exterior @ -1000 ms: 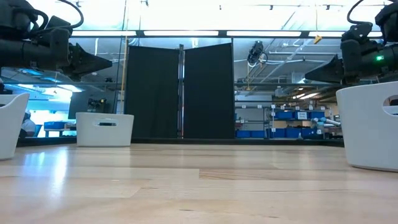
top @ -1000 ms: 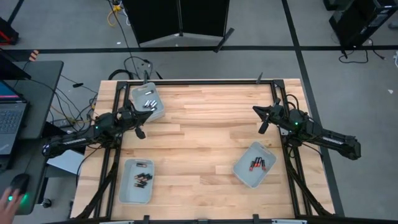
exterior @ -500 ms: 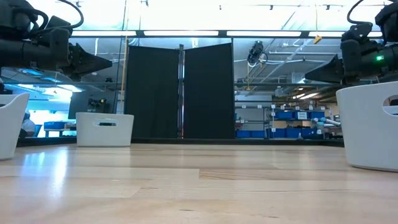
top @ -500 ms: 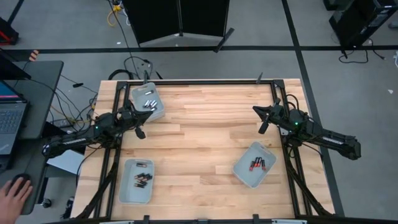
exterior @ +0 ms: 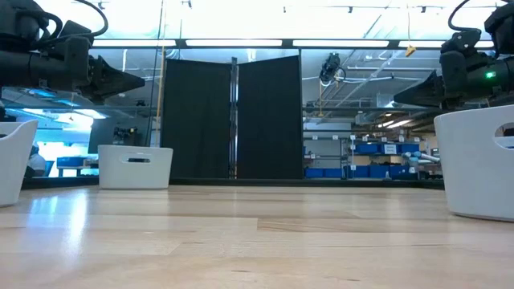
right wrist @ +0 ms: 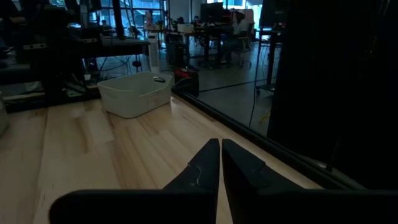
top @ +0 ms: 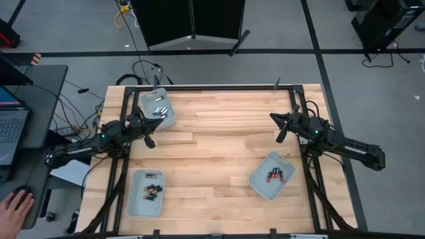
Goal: Sort batteries
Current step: Return to Home Position
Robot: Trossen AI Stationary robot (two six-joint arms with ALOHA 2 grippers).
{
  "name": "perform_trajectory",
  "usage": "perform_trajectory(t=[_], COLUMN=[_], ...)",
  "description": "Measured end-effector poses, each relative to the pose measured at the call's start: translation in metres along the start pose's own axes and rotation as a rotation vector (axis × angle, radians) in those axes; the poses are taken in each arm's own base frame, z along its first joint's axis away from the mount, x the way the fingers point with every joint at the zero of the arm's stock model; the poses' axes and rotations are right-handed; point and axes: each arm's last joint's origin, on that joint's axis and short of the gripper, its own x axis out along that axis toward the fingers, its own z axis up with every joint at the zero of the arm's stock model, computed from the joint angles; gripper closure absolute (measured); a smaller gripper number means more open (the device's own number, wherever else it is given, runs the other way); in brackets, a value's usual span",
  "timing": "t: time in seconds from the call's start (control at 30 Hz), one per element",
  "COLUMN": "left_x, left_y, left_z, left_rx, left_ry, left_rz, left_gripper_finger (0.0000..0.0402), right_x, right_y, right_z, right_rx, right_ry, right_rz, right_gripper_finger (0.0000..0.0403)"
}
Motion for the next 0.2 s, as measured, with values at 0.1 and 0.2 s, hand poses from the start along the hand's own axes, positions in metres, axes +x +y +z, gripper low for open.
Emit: perform_trajectory(t=[0.1,0.2], left_x=[0.0,0.0], left_y=[0.0,0.0], left_z=[0.0,0.0], left_rx=[0.0,0.0], left_ry=[0.0,0.0], left_rz=[0.0,0.0], left_gripper_finger=[0.0386,0.0386], right_x=[0.0,0.0], right_y=[0.0,0.0], right_z=[0.0,0.0], right_rx=[0.0,0.0], right_ry=[0.0,0.0], right_rz=[0.0,0.0], right_gripper_finger=[0.0373,0.0376])
